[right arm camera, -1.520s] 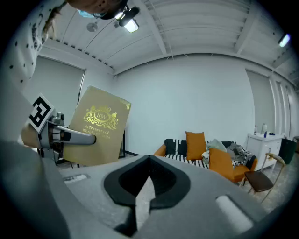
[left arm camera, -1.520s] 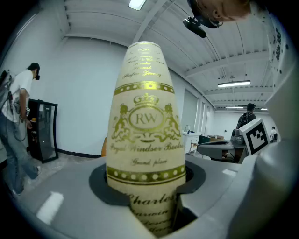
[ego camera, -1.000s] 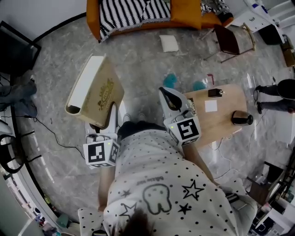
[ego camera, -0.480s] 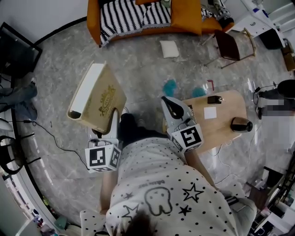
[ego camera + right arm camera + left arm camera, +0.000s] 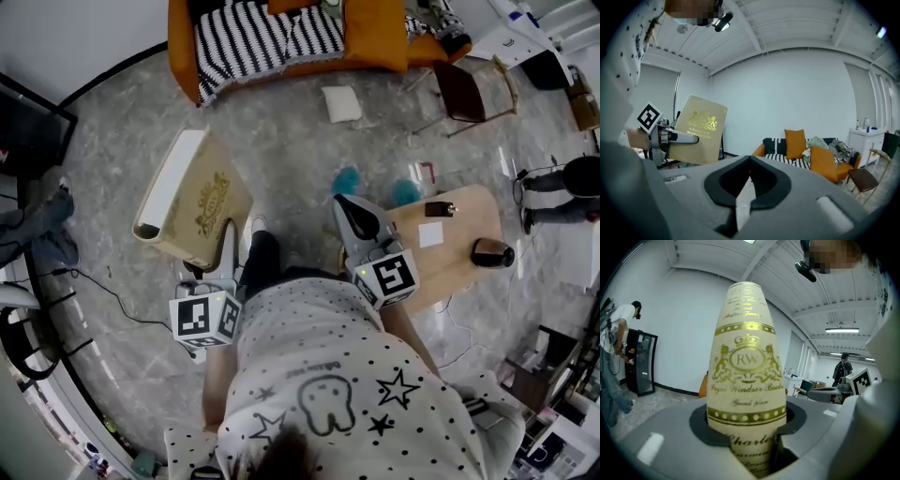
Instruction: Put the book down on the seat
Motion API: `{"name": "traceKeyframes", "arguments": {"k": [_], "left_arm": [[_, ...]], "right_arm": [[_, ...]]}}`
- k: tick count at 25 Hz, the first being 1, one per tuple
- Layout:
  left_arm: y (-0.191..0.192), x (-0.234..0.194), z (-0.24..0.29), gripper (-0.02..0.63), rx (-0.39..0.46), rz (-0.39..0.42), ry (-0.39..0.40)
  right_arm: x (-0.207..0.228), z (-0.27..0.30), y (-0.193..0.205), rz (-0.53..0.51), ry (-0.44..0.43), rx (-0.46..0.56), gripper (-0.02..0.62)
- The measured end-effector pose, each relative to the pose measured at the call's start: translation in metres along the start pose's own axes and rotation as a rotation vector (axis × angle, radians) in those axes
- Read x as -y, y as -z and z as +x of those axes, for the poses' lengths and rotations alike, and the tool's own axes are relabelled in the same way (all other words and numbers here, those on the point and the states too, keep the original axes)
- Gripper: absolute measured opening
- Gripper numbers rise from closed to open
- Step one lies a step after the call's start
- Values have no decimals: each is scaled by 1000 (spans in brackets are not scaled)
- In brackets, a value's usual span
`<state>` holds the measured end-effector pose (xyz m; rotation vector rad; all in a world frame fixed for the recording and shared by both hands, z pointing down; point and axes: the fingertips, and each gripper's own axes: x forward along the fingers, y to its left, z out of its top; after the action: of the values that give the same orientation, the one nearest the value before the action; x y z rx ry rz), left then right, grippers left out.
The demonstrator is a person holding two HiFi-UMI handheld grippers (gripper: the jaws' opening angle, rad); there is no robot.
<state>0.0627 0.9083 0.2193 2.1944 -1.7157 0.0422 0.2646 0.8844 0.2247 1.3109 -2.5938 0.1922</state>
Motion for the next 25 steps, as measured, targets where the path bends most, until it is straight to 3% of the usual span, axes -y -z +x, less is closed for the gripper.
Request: {"name": "traceKeyframes", "arguments": {"k": [10,25], "left_arm": [[-32,-66,49,225,-5,9,56],[-30,-67,52,225,-7,15,91]], "right_arm": [[-7,86,-19,-8,49,-14,2],[-10,94,-23,-3,47,13,2]]}}
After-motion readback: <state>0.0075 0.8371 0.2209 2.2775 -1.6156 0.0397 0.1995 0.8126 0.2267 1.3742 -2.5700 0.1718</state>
